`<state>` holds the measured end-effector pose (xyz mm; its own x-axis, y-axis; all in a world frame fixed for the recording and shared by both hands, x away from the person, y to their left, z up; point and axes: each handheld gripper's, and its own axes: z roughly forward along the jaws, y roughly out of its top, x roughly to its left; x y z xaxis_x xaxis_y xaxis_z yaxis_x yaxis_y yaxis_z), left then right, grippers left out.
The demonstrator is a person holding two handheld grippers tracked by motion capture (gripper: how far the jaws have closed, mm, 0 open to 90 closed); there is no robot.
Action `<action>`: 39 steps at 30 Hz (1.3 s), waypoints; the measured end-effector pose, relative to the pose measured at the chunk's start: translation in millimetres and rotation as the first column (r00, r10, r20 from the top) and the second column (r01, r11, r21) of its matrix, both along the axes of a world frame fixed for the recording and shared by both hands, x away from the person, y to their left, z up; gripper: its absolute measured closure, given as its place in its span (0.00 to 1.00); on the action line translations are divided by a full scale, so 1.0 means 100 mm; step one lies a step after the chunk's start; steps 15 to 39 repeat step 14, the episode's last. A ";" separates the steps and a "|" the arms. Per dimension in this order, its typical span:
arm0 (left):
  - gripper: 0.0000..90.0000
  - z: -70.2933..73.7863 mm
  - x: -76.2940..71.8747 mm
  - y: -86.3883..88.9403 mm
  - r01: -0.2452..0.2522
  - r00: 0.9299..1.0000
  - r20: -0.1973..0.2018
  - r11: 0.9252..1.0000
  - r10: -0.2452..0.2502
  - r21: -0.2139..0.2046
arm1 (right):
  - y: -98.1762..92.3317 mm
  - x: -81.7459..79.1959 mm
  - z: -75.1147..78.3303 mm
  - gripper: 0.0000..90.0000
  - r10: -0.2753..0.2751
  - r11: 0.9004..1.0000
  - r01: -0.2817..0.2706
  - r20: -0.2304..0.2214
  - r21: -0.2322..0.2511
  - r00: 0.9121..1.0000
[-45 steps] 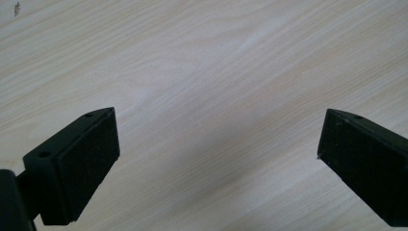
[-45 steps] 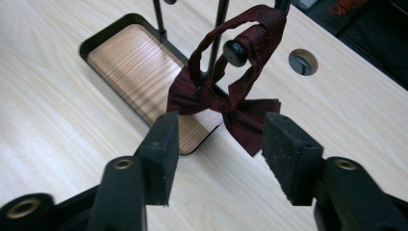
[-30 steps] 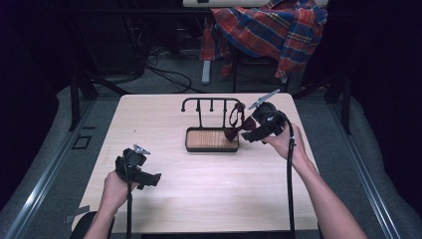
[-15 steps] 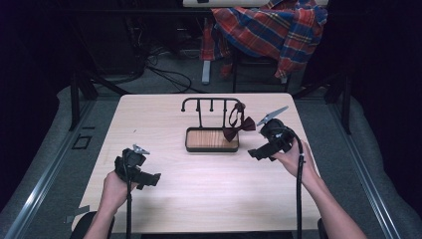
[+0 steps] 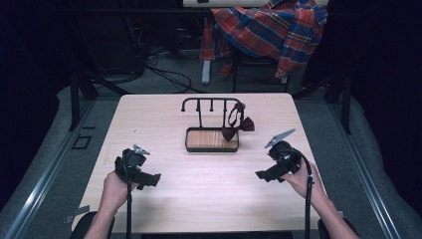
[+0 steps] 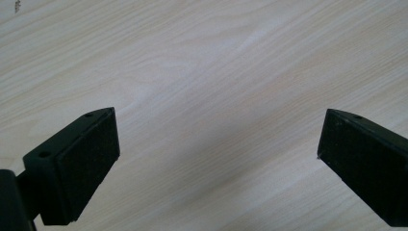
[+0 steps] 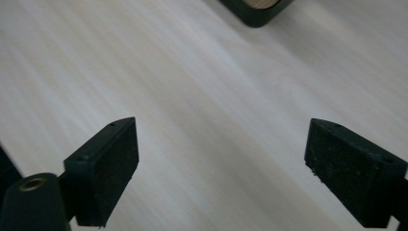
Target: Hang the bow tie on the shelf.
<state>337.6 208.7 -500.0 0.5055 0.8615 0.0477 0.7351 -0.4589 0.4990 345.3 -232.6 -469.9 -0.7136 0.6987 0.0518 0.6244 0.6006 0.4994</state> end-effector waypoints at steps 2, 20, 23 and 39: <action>0.01 0.00 0.00 0.00 0.003 1.000 0.001 1.000 -0.003 -0.001 | 0.00 -0.02 -0.05 0.13 0.005 1.000 -0.005 -0.020 -0.017 1.000; 0.01 0.00 0.00 -0.02 0.002 1.000 0.003 1.000 -0.002 0.007 | 0.04 0.01 -0.26 0.09 0.058 0.992 -0.062 -0.046 -0.109 0.997; 0.01 0.00 0.00 -0.02 0.002 1.000 0.003 1.000 -0.002 0.007 | 0.04 0.01 -0.26 0.09 0.058 0.992 -0.062 -0.046 -0.109 0.997; 0.01 0.00 0.00 -0.02 0.002 1.000 0.003 1.000 -0.002 0.007 | 0.04 0.01 -0.26 0.09 0.058 0.992 -0.062 -0.046 -0.109 0.997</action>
